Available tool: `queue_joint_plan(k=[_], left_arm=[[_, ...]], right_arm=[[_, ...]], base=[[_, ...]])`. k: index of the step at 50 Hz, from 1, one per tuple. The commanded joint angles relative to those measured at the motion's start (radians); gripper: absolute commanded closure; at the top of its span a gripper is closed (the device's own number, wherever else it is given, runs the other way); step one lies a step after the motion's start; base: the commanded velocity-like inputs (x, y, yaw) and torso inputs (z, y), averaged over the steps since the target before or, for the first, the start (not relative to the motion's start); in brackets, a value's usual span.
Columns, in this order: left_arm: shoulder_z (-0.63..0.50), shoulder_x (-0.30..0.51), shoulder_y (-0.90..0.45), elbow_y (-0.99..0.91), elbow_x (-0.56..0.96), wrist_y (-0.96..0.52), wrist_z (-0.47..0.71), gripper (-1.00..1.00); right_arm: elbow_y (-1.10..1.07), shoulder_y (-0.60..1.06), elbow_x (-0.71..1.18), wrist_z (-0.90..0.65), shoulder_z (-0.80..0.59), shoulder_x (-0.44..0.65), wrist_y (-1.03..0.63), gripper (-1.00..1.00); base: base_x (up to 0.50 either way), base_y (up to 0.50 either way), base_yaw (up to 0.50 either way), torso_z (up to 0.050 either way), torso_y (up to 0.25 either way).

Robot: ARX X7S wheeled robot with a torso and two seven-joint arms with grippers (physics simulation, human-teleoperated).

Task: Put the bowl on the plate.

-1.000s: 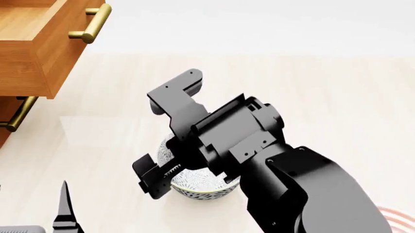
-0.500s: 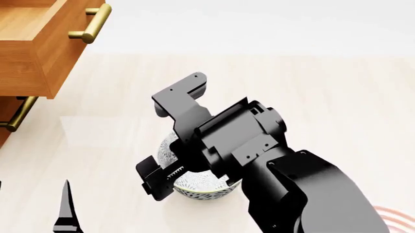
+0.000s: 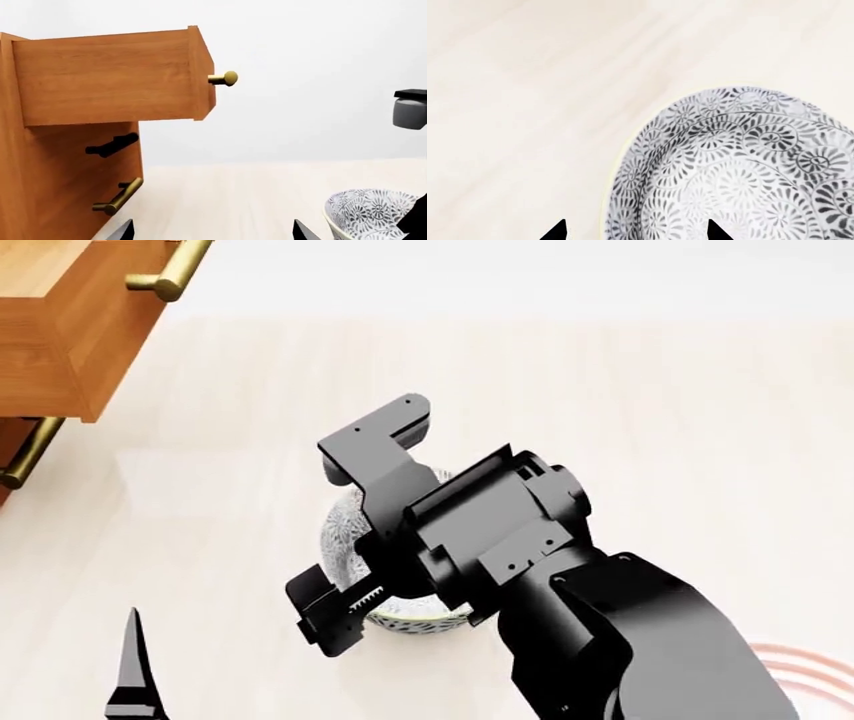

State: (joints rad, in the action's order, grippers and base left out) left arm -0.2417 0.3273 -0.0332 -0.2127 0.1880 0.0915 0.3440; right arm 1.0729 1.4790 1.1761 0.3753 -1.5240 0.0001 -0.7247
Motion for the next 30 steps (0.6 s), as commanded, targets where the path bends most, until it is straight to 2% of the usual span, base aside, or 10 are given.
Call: queue_joint_plan(k=[1,8,24,25,30], left_arm=[[-0.004,0.004,0.003,-0.003,-0.002,0.006,0.003,-1.00],[-0.007,0.005,0.004,-0.002,-0.001,0.010,0.003,-1.00],[-0.008,0.006,0.001,0.010,0.012,0.016,0.001,-1.00],[-0.009,0.006,0.001,0.010,0.011,0.016,0.002,-1.00],[-0.008,0.007,0.003,0.008,0.014,0.015,0.005,-1.00]], right_arm=[[-0.003,0.000,0.000,0.000,0.000,0.000,-0.001,-1.00],[-0.002,-0.002,-0.002,0.001,0.000,0.000,-0.001,-1.00],[-0.017,-0.007,-0.037,0.005,0.000,0.000,0.009,-1.00],[-0.015,-0.007,-0.039,0.007,0.000,0.000,0.011,1.00],[-0.015,-0.009,-0.046,0.002,0.000,0.000,0.014,1.00]], base=[[0.00,0.00,0.00,0.000,-0.184],[0.00,0.00,0.00,0.000,-0.199],[0.00,0.00,0.00,0.000,-0.003],[0.00,0.00,0.00,0.000,0.000],[0.00,0.00,0.00,0.000,0.000]])
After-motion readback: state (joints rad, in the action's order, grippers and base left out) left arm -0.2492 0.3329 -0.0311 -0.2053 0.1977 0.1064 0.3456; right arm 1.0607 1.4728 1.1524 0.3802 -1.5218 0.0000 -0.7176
